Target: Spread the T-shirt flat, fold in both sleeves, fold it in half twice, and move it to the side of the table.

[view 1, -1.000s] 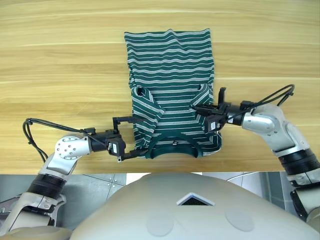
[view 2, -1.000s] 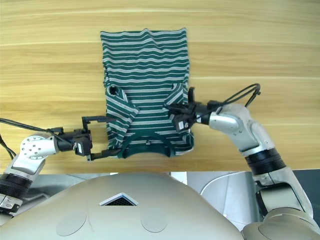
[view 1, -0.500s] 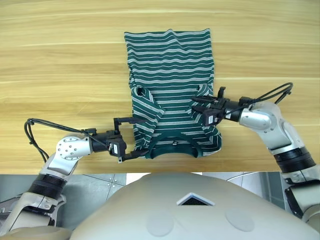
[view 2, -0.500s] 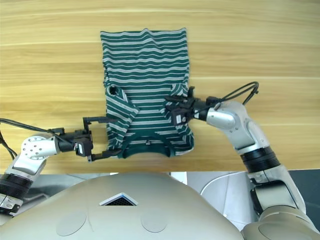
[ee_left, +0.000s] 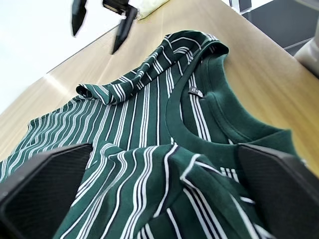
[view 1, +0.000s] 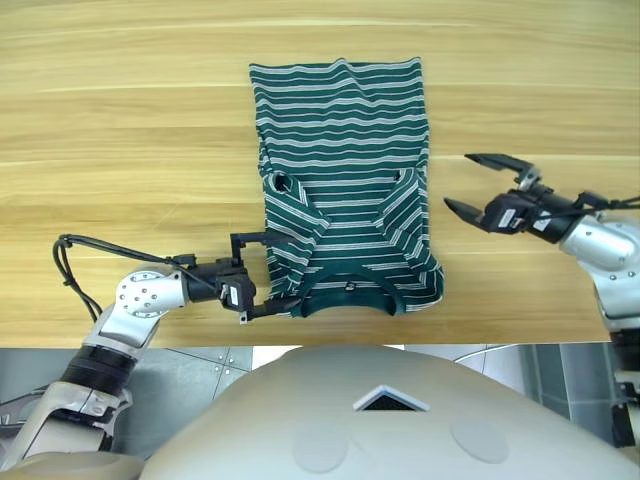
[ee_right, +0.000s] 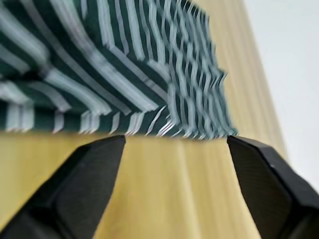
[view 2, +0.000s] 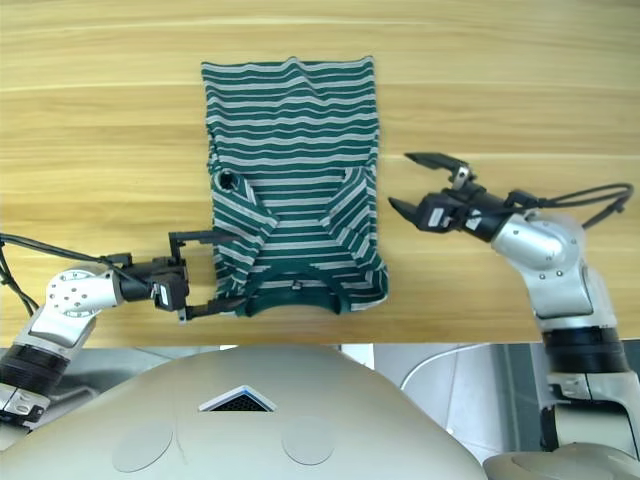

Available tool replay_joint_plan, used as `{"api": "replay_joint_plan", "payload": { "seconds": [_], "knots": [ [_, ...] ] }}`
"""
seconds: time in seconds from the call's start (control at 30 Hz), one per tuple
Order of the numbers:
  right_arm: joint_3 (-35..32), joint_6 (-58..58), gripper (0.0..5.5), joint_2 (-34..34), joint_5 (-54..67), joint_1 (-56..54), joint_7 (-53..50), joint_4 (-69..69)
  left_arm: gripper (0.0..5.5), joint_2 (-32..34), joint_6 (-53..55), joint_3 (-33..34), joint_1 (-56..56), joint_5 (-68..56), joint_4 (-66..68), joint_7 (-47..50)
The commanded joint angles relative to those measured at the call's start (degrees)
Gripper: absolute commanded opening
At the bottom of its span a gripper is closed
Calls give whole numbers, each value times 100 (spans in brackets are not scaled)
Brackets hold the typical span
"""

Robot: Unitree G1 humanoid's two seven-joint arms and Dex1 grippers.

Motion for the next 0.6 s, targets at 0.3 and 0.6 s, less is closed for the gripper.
{"api": "replay_joint_plan", "payload": {
  "seconds": [0.3,0.6],
  "knots": [
    [-7,-310,536,-102,298,629,231,-184,540,0,60,1,-25,11,-68,-2],
    [26,-537,536,-178,581,1017,569,-477,540,18,36,24,22,6,-67,11]
  ]
}}
